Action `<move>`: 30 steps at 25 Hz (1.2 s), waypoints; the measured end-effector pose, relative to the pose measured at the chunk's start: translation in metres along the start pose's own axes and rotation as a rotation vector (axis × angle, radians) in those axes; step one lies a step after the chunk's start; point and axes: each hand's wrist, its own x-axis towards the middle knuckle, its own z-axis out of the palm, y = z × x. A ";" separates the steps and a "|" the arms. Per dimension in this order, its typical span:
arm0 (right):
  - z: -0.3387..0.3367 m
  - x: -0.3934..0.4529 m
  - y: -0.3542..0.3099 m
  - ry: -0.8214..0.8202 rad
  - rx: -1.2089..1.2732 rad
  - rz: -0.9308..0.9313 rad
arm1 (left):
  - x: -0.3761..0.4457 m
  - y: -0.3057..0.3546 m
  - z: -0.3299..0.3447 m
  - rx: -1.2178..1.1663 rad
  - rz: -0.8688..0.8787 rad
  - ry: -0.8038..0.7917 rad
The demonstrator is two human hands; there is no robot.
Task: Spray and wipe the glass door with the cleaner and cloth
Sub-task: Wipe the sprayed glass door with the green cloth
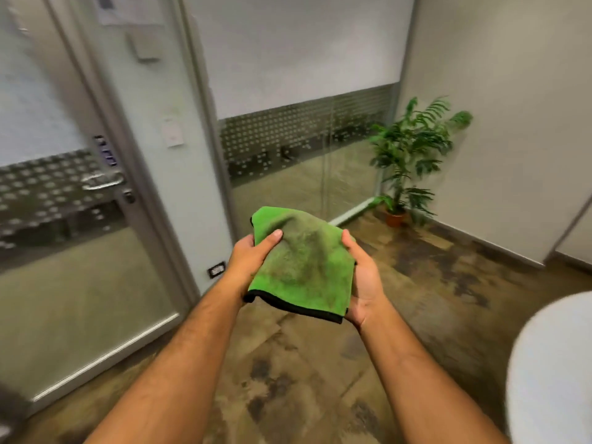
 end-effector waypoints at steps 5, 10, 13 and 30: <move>0.079 0.059 0.084 -0.044 0.042 0.102 | -0.006 0.010 -0.149 -0.040 0.052 0.133; 0.166 0.140 0.179 -0.090 -0.029 0.125 | -0.002 0.025 -0.263 0.275 0.290 0.383; 0.214 0.196 0.232 -0.122 -0.040 0.142 | 0.023 0.035 -0.334 0.559 0.422 0.498; 0.545 0.507 0.415 -0.266 -0.244 0.012 | 0.177 0.188 -0.687 0.961 0.618 0.904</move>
